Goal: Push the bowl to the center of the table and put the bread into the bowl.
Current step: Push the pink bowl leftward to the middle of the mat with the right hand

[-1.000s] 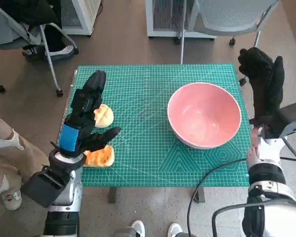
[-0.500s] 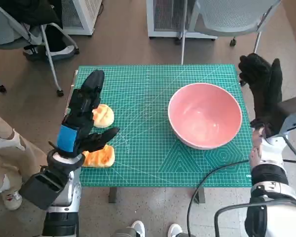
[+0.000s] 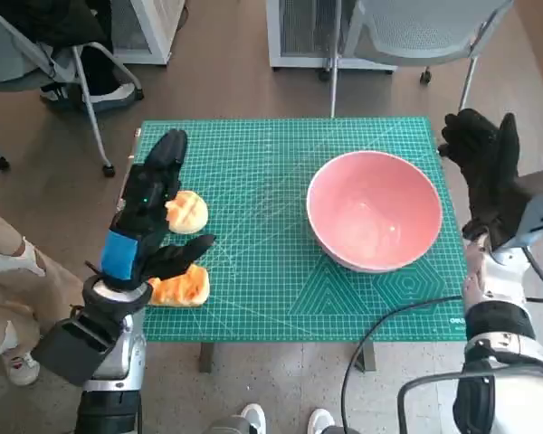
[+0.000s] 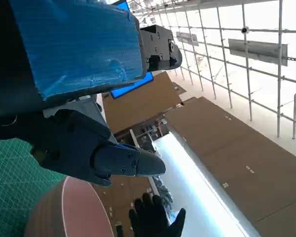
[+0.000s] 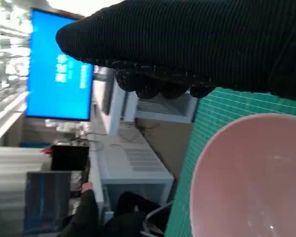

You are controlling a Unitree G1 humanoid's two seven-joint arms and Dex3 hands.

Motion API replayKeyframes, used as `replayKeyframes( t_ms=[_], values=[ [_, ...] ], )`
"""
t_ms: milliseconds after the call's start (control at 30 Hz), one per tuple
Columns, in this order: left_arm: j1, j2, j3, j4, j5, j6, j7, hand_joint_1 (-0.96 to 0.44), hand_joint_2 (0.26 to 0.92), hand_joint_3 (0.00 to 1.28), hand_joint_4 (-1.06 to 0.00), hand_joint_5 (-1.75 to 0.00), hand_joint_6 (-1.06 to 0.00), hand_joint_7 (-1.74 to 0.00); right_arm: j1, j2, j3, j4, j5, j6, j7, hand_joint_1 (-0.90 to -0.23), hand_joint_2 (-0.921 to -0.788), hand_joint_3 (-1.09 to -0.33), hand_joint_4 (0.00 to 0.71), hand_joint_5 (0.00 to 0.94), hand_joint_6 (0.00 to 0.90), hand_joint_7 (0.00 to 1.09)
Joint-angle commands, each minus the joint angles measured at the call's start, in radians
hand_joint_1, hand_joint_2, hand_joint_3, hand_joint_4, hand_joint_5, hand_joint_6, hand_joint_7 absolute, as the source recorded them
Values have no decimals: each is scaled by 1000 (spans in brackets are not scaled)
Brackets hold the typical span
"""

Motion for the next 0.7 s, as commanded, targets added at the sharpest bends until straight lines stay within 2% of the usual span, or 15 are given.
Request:
replayKeyframes(
  t_ms=[33,300,700],
  values=[
    [12,15,4,-20,-3,5,-4,-616,921,241,-23,0,1,-321,17,-6,-9,17,-10,40,-10,-517,-921,-909,159,5,131,322],
    [17,24,5,-30,-11,13,-7,-614,921,242,-22,0,1,-319,22,-7,-26,22,-6,82,-14,-537,-921,-881,169,4,173,262],
    [24,31,7,-48,-13,28,-5,-601,921,244,-21,0,1,-316,34,0,-47,24,-1,110,-9,-529,-921,-874,175,4,184,234]
  ],
)
